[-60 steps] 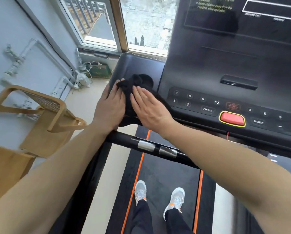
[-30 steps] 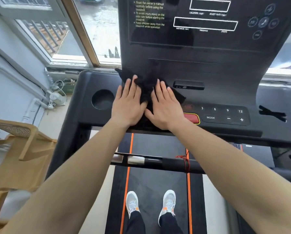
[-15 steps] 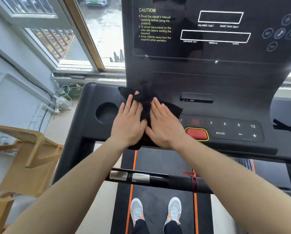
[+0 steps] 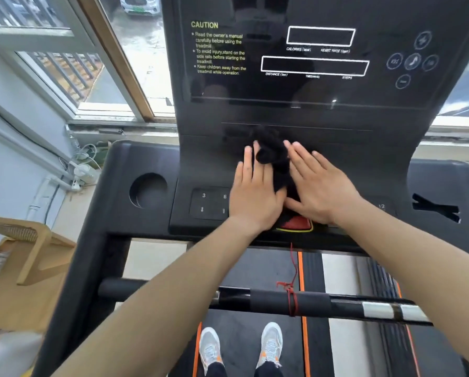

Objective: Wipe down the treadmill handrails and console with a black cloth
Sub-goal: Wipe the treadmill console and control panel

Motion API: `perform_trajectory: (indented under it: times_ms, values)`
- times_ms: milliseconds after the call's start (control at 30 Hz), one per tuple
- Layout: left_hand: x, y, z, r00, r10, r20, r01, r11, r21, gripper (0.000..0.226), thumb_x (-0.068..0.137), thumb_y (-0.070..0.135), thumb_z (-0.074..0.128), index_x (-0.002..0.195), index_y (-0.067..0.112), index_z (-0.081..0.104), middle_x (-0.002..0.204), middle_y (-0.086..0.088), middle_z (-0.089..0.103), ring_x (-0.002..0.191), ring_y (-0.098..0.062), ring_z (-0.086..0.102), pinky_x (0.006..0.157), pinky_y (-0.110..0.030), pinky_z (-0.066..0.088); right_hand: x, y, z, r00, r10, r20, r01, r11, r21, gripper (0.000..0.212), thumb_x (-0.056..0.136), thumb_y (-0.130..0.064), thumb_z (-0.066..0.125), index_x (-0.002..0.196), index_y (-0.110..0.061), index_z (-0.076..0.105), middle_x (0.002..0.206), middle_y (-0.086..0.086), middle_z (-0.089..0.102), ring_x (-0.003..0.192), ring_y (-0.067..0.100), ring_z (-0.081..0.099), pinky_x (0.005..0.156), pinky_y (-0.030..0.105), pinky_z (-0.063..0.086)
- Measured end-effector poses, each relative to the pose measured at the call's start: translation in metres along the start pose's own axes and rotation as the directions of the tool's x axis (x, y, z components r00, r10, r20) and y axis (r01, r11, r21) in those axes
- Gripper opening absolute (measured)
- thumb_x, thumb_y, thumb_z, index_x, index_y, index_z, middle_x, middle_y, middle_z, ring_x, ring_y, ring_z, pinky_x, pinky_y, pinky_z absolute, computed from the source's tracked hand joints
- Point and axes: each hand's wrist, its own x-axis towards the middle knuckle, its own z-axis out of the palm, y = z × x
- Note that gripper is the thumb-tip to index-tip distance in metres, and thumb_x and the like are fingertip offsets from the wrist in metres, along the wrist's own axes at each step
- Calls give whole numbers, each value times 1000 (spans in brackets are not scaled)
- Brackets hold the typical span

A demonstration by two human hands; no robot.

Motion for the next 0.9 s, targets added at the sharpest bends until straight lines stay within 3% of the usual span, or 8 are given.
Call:
perform_trajectory:
  times_ms: [167,200,267,300,367,533,700,900]
  values:
    - [6,35,4,977,206,63,-209,977,47,77,98,48,37,161,13,10,169,-7,-2,155,-26,-4,125,-44,7,-42,14,14,979,189,79,-200,965,168,95,88,-67,17,160,-10,-4,168,12,-8,154,24,-10,125,43,12]
    - [7,28,1,970,232,66,-237,968,78,75,98,47,37,160,14,13,169,-5,0,155,-24,-2,125,-44,9,-39,8,14,978,200,62,-208,962,178,95,88,-66,19,160,-8,1,167,16,-5,155,27,-7,126,44,11]
    - [3,1,-8,970,234,66,-240,965,103,70,94,46,37,156,15,26,169,-3,4,155,-21,1,124,-43,13,-24,-12,9,986,166,5,-165,975,148,91,88,-63,28,153,1,30,163,27,14,154,35,7,124,46,16]
    - [-1,-17,-13,976,208,68,-214,970,112,68,92,47,34,152,15,33,169,-2,6,155,-20,2,124,-43,14,-13,-24,6,993,120,-23,-116,985,126,87,87,-61,33,143,4,45,158,29,28,152,38,16,122,48,19]
    - [-14,-57,-23,988,137,67,-146,977,156,68,88,46,26,147,14,40,169,-3,8,155,-19,3,123,-45,13,14,-54,1,997,2,-82,10,990,140,81,86,-58,38,133,5,56,149,27,45,150,40,24,121,49,23]
    - [-46,-117,-39,997,-48,61,37,985,170,69,90,42,26,153,12,32,167,-9,18,155,-25,8,123,-48,15,57,-108,-3,975,-204,-87,219,947,234,86,92,-60,31,157,-5,23,167,14,11,155,31,0,125,44,10]
    - [-50,-72,-31,981,-182,75,172,978,121,83,81,43,23,149,-3,34,165,-23,11,153,-37,6,123,-47,14,34,-86,5,959,-281,-27,279,931,237,78,98,-53,28,160,-7,12,168,10,-2,155,22,-8,124,36,-3]
    - [-37,21,-7,989,-76,129,66,994,82,80,87,43,27,155,0,24,166,-23,2,154,-37,-3,124,-45,8,-29,-2,24,980,-197,30,181,941,286,81,95,-61,25,161,-18,3,167,1,-11,153,15,-17,124,34,-7]
